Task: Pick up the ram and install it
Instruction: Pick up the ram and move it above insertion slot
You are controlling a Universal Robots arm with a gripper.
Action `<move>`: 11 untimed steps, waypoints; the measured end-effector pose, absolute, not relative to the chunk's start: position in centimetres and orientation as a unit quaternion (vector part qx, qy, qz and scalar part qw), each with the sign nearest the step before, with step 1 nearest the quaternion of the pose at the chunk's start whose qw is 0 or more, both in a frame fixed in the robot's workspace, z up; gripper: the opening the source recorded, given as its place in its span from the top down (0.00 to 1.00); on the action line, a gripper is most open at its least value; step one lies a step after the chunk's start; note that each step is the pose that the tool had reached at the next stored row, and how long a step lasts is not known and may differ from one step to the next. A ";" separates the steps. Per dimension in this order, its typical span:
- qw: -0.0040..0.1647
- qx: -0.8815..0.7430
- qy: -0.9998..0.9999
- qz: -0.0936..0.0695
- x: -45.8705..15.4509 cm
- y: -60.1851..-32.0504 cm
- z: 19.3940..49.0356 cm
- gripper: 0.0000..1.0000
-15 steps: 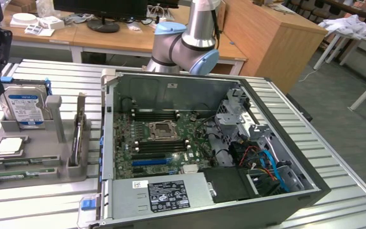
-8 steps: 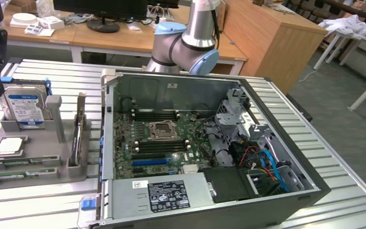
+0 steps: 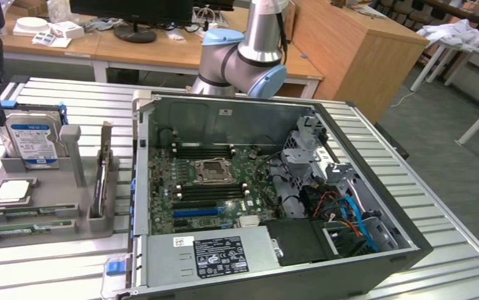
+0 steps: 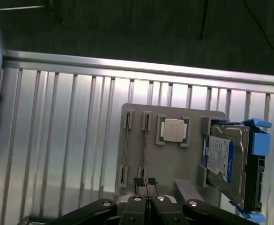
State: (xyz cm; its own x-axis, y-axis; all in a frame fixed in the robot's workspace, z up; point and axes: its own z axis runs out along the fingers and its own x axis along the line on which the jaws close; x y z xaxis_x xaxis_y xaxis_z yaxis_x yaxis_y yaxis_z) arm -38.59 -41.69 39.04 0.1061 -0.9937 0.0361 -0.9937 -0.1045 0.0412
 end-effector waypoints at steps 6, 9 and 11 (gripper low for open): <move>0.027 0.777 -0.629 0.001 -38.6 -41.7 39.0 0.89; 0.027 0.788 -0.615 0.002 -38.6 -41.7 39.0 0.89; 0.027 0.790 -0.613 0.002 -38.6 -41.7 39.0 0.89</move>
State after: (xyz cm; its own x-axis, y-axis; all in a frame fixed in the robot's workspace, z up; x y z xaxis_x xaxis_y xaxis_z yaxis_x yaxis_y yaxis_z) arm -38.60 -41.69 39.04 0.2484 -0.9680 0.0361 -0.9682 -0.2469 0.0414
